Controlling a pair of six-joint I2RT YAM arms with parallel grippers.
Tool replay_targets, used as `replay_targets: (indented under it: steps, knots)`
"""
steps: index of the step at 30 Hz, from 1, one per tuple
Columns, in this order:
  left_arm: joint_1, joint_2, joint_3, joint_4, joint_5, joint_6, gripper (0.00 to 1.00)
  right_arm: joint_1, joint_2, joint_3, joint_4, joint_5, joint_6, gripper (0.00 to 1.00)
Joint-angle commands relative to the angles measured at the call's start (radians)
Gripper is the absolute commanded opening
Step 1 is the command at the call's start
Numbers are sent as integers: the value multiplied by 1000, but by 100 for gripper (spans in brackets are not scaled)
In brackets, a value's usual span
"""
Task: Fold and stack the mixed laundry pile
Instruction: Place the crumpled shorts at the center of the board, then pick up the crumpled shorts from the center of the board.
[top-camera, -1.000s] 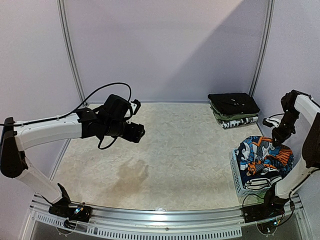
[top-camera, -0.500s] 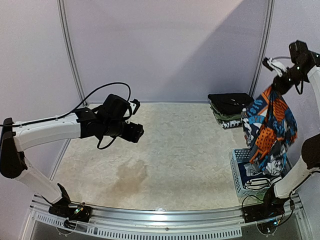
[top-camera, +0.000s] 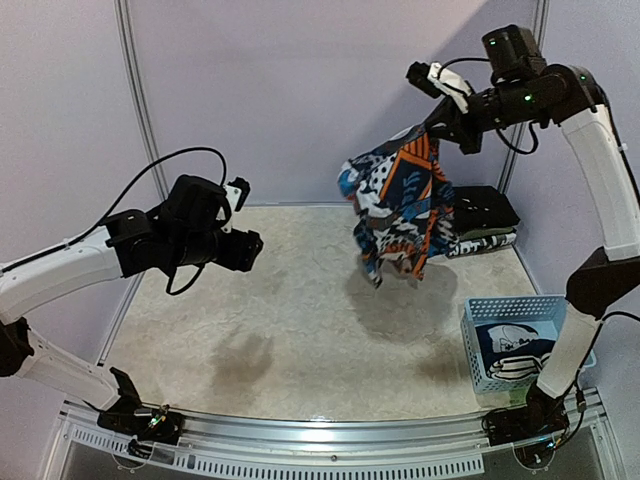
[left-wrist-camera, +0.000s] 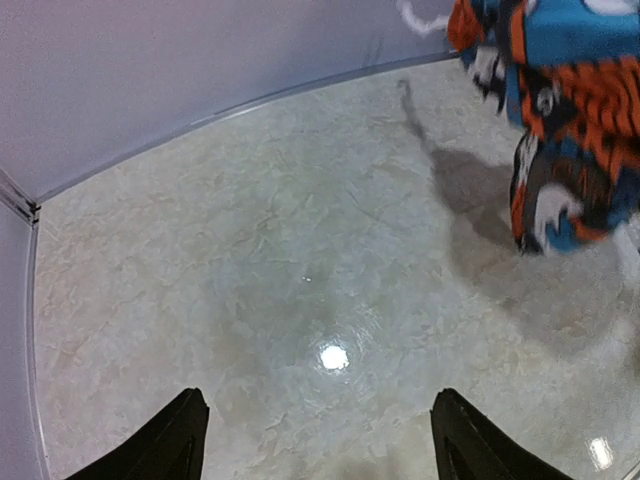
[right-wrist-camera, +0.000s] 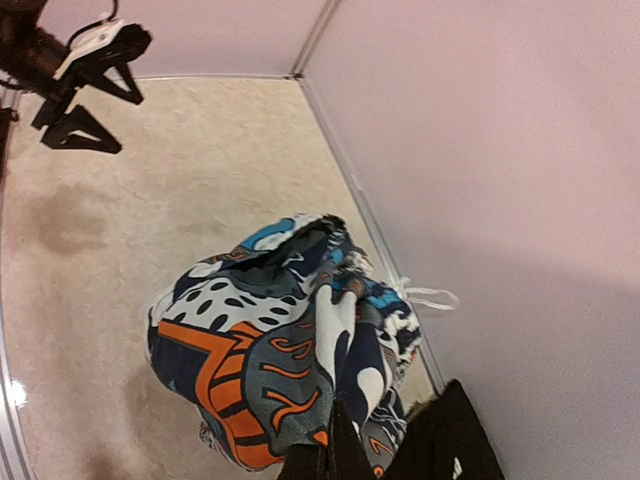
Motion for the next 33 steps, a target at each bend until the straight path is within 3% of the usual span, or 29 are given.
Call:
replay_targets:
  steps: [1,4,7,9,10,14,18,21,23,26,30,33]
  knots:
    - [-13,-77,-22,-81,-88,-4,79,26,-10,-44,0,28,63,0]
    - [-13,-111,-48,-85,-97,-14,78,-36,-13,-193,240,48,176,2]
    - [-13,-115,-75,-81,-93,-27,78,-80,95,-196,324,121,270,28]
    - [-13,-105,-80,-78,-79,-35,78,-104,195,-186,336,254,304,33]
    - [-13,-99,-81,-80,-69,-39,78,-132,262,-180,316,250,321,38]
    - [-14,-75,-103,-75,-28,-50,78,-236,291,-303,301,92,420,52]
    - [-13,-24,-154,-38,87,-51,77,-228,116,-509,308,-178,319,55]
    - [-13,9,-212,-18,190,-102,73,-115,-58,-683,280,-247,183,56]
    - [-13,-5,-268,-5,199,-183,73,16,-142,-801,274,-204,50,59]
    - [1,-58,-354,29,185,-324,74,219,-213,-930,328,-112,-23,63]
    - [37,-124,-406,-42,117,-493,75,416,-114,-851,319,-18,-33,64]
    - [67,-207,-440,-100,68,-575,76,533,47,-724,260,29,-23,66]
